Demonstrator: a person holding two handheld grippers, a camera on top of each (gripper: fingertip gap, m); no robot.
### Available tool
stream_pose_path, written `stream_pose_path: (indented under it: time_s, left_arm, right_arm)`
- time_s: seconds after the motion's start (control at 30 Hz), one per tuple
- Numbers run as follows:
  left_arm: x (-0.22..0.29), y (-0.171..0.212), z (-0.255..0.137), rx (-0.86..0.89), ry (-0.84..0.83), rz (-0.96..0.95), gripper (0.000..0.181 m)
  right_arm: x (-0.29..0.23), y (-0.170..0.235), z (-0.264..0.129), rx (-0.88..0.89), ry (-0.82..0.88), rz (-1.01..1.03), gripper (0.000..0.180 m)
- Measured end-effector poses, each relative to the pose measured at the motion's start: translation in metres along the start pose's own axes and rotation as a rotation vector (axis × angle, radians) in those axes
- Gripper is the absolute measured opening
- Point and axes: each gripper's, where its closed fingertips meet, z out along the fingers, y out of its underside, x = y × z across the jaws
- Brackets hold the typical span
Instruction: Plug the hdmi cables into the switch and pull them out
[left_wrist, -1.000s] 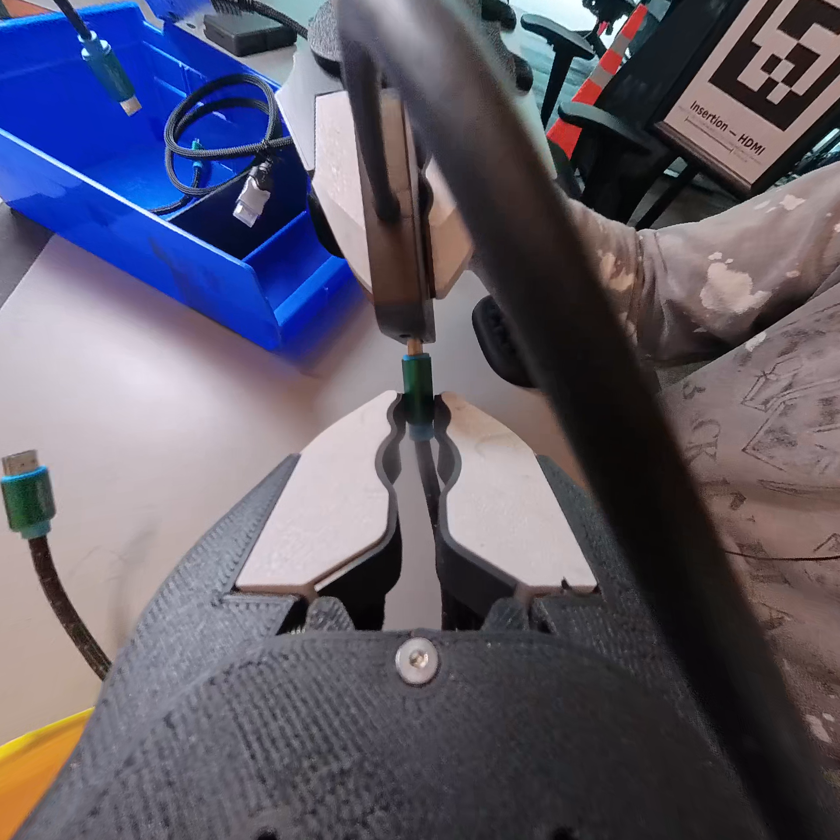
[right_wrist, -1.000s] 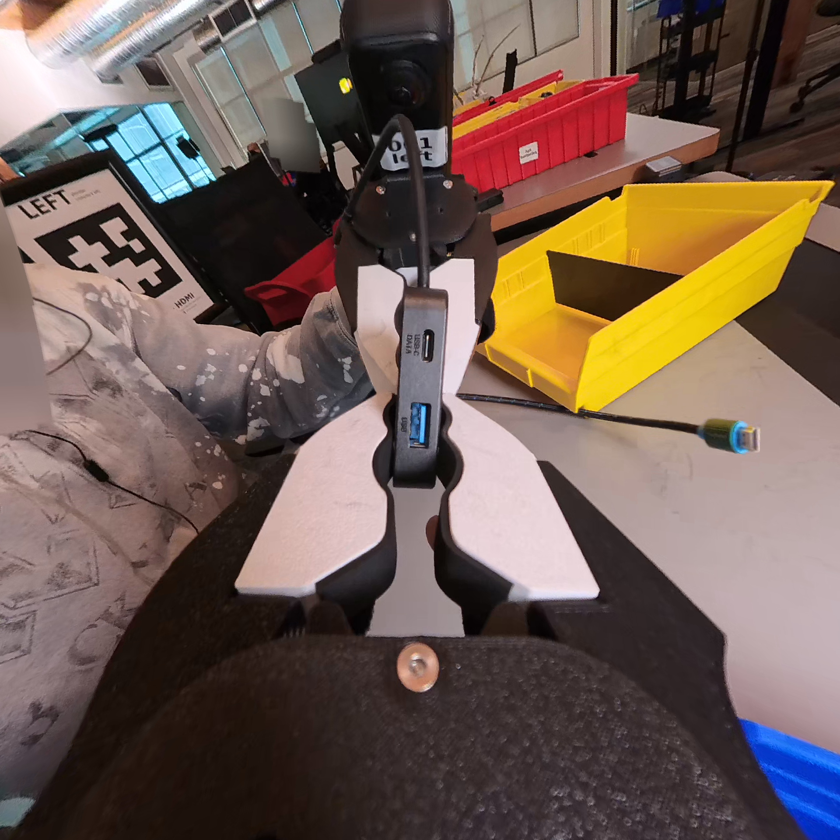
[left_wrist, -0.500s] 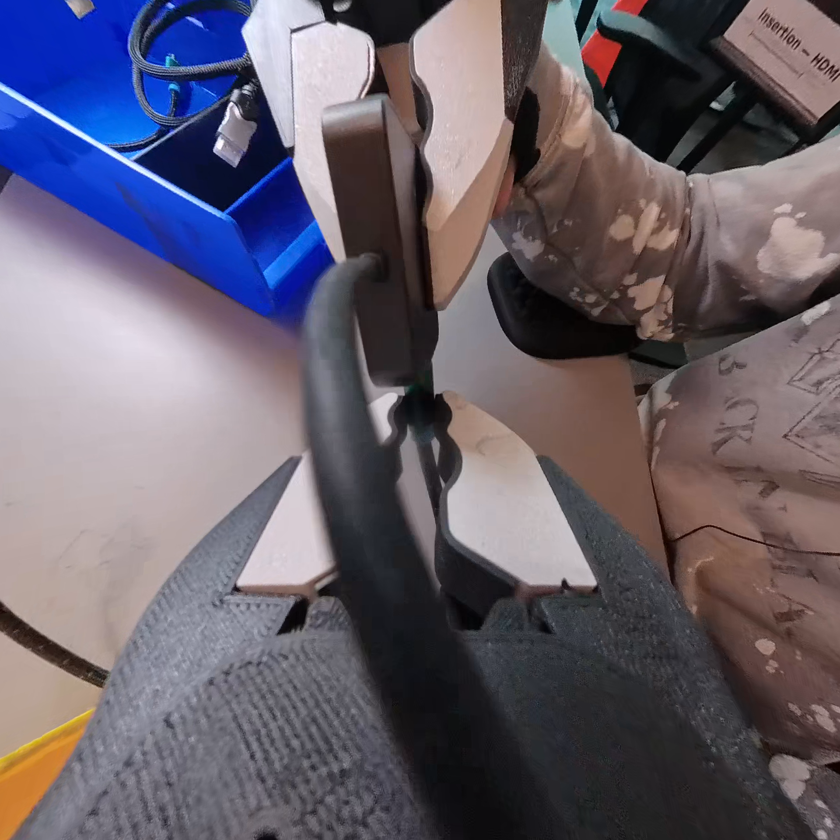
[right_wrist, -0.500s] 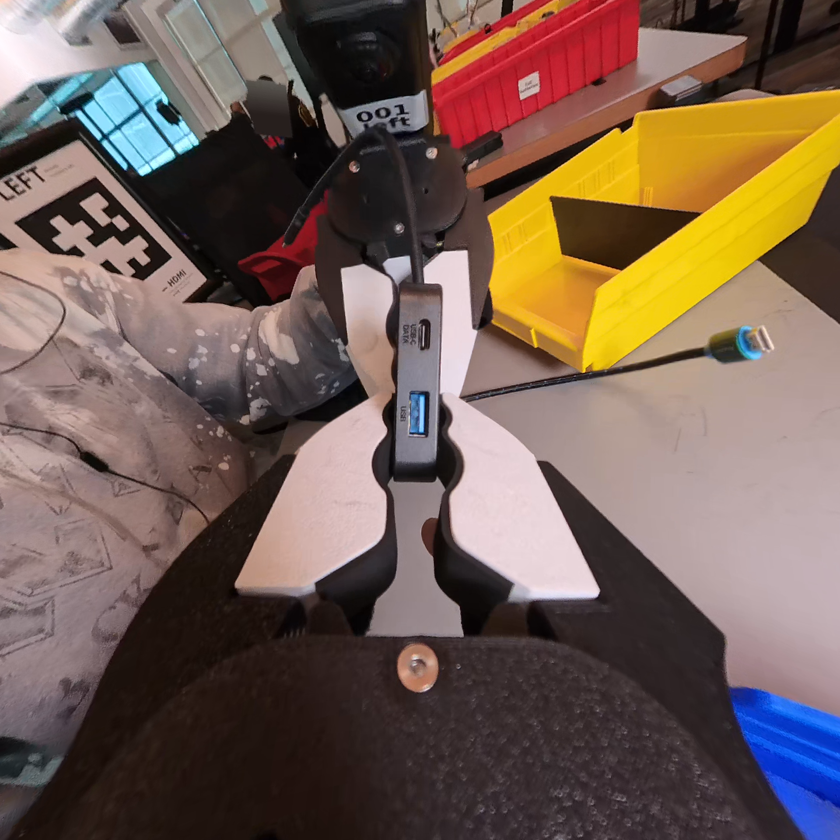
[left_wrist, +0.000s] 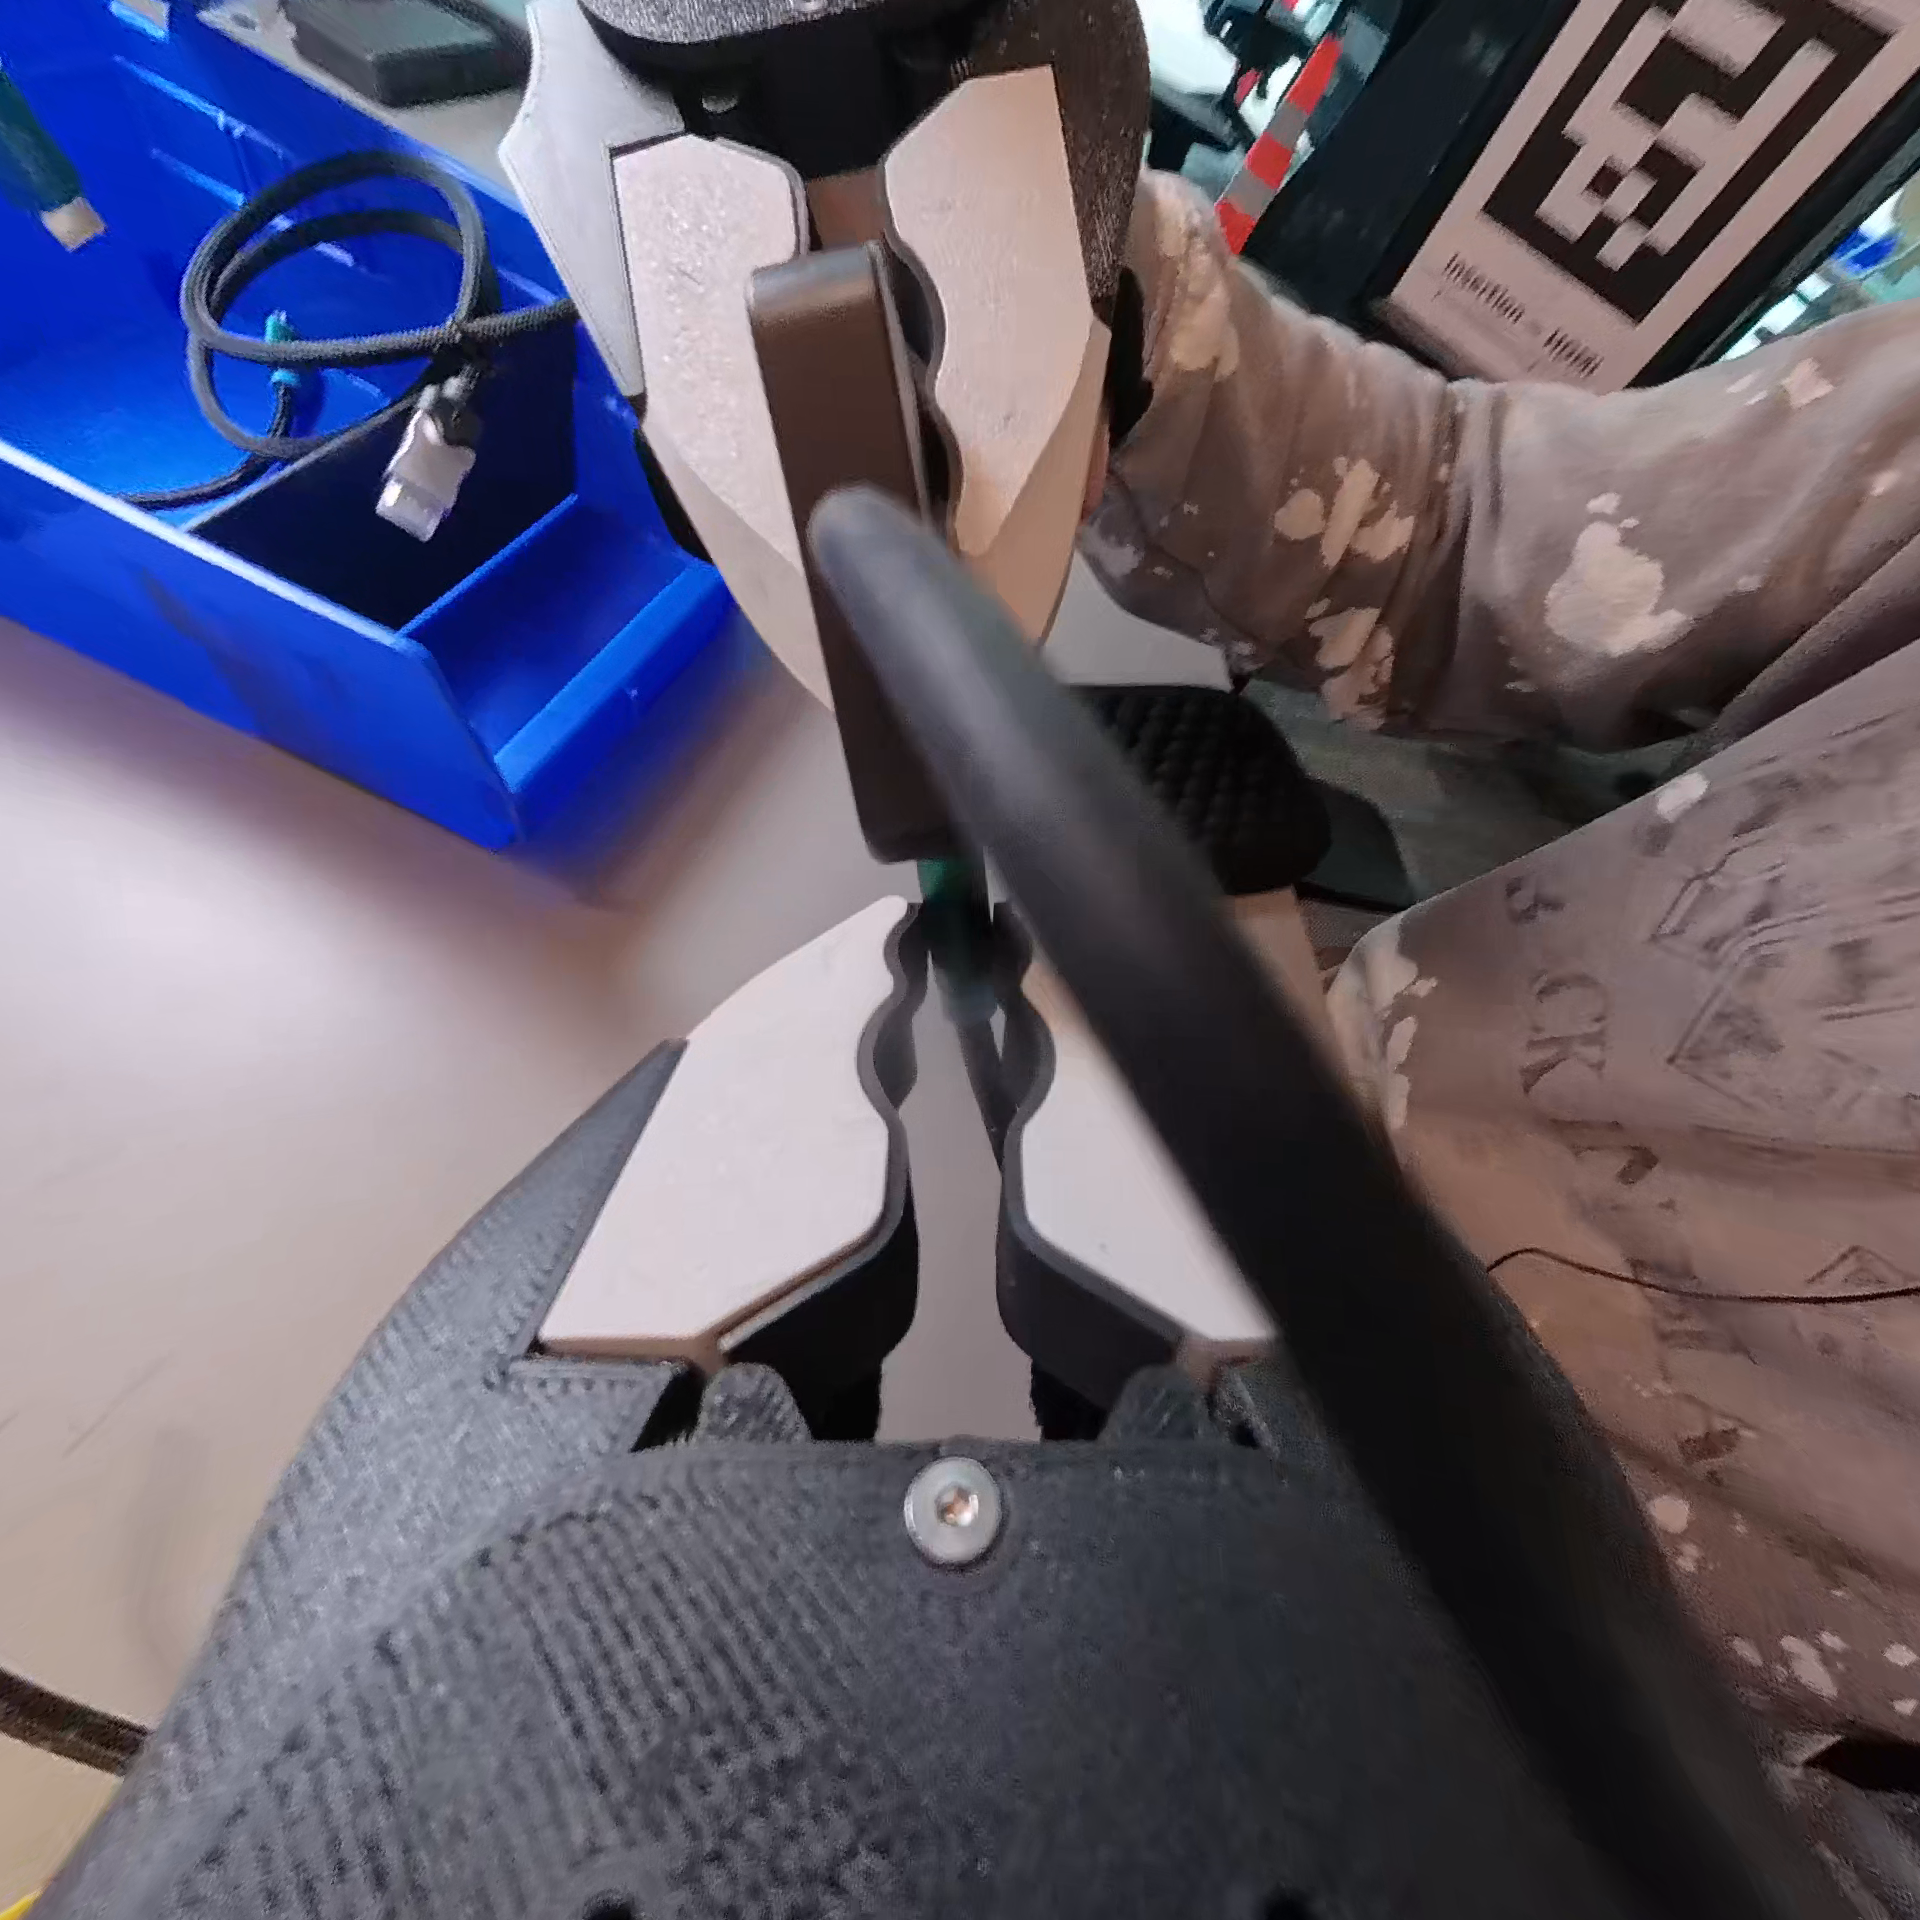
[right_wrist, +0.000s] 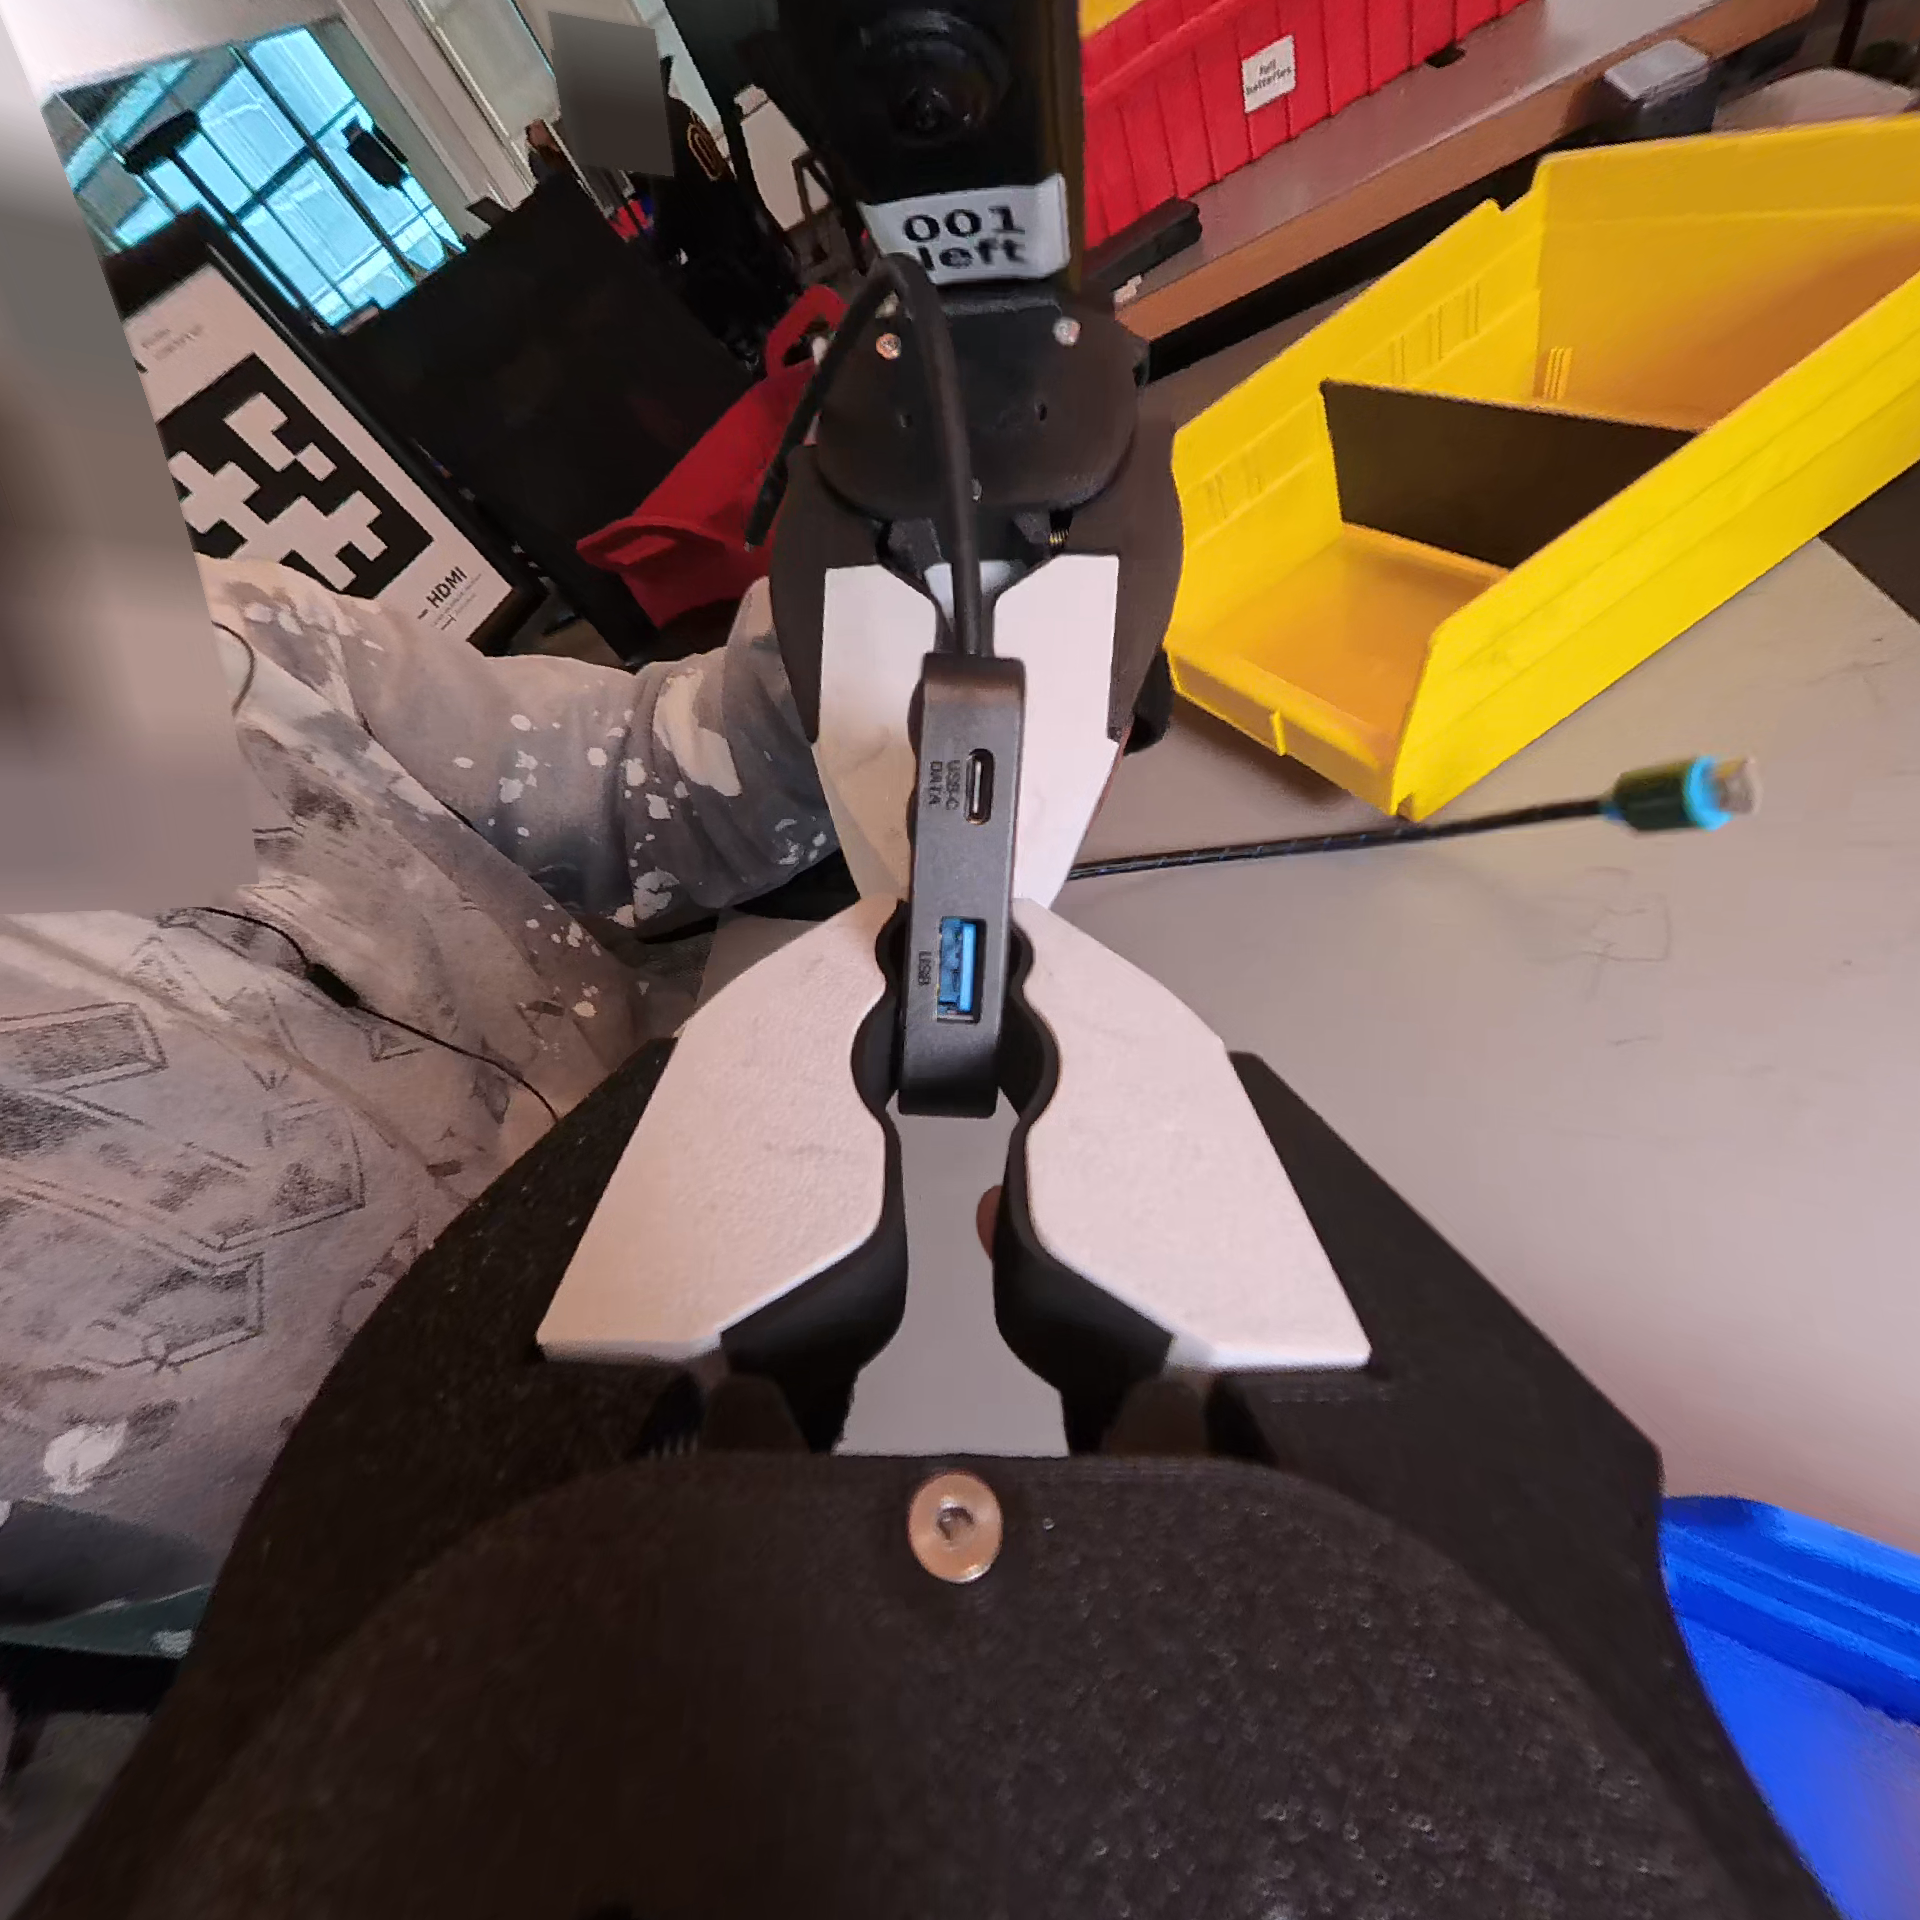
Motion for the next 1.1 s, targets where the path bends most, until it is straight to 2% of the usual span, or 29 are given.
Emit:
stream_pose_path:
  time_s: [0.03,0.1,0.17,0.23,0.3,0.37,0.47,0.67,0.93,1.1]
  left_arm:
    - [0.002,-0.005,-0.001,0.026,0.005,-0.003,0.012]
    - [0.008,-0.01,-0.002,0.024,-0.01,0.026,0.007]
    - [0.01,-0.008,-0.002,-0.018,-0.063,0.075,0.011]
    - [0.017,-0.011,-0.002,-0.016,-0.057,0.094,0.011]
    - [0.021,-0.012,-0.003,-0.029,-0.072,0.125,0.01]
    - [0.027,-0.02,-0.005,0.011,-0.069,0.153,0.01]
    - [0.036,-0.045,-0.015,0.17,-0.073,0.201,0.012]
    - [0.064,-0.059,-0.015,0.241,-0.023,0.279,0.01]
    - [0.086,-0.054,-0.02,0.145,-0.053,0.362,0.008]
    - [0.094,-0.061,-0.029,0.18,-0.039,0.342,0.006]
  right_arm:
    - [-0.004,-0.004,-0.003,-0.006,0.013,-0.021,0.014]
    - [-0.012,-0.006,-0.005,-0.076,0.05,-0.076,0.015]
    - [-0.021,-0.008,-0.004,-0.163,0.085,-0.102,0.025]
    - [-0.024,-0.002,-0.002,-0.273,0.132,-0.108,0.014]
    - [-0.03,-0.002,-0.003,-0.33,0.156,-0.093,0.013]
    - [-0.036,-0.009,-0.007,-0.326,0.205,-0.106,0.013]
    - [-0.053,-0.033,-0.02,-0.23,0.283,-0.132,0.013]
    - [-0.089,-0.056,-0.029,-0.188,0.35,-0.215,0.013]
    - [-0.109,-0.054,-0.014,-0.357,0.384,-0.216,0.014]
    - [-0.118,-0.064,-0.012,-0.331,0.385,-0.186,0.014]
